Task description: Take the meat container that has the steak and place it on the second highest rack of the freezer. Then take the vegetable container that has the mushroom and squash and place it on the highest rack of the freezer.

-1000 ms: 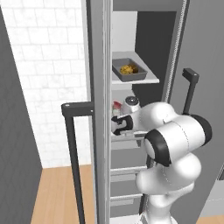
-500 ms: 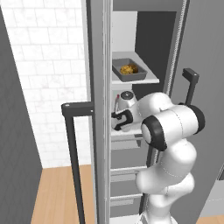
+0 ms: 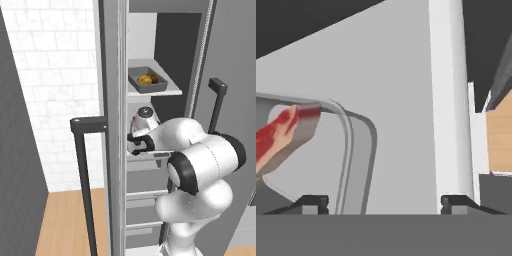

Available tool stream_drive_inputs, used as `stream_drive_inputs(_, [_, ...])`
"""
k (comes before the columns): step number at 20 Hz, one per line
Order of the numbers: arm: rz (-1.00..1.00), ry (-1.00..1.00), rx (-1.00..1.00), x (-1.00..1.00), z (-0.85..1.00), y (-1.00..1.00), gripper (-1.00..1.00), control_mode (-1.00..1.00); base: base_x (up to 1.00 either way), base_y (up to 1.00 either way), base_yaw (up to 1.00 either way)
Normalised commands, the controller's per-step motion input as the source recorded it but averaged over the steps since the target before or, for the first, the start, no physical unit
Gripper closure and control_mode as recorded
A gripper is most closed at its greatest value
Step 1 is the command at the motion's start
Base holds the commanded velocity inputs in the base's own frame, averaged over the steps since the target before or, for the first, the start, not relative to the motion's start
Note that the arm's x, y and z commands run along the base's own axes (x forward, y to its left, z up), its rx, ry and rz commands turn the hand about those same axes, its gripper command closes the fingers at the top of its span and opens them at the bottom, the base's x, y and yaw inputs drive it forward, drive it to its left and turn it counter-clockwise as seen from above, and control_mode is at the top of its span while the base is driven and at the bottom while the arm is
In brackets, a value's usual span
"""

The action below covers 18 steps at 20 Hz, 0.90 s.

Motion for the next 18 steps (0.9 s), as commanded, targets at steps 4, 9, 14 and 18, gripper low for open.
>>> stream_drive_inputs(4, [-0.1,-0.29,-0.04,-0.9,0.42,0.01,-1.0,-1.0,0.0,0.0,0.0])
stream_drive_inputs(9, [-0.16,-0.38,0.0,-1.0,0.89,0.0,-1.0,-1.0,0.0,0.0,0.0])
stream_drive_inputs(14, [-0.09,-0.25,0.02,-1.0,1.0,0.0,-1.0,-1.0,0.0,0.0,0.0])
stream_drive_inputs(18, [-0.03,-0.18,0.1,-1.0,1.0,-0.03,-1.0,-1.0,0.0,0.0,0.0])
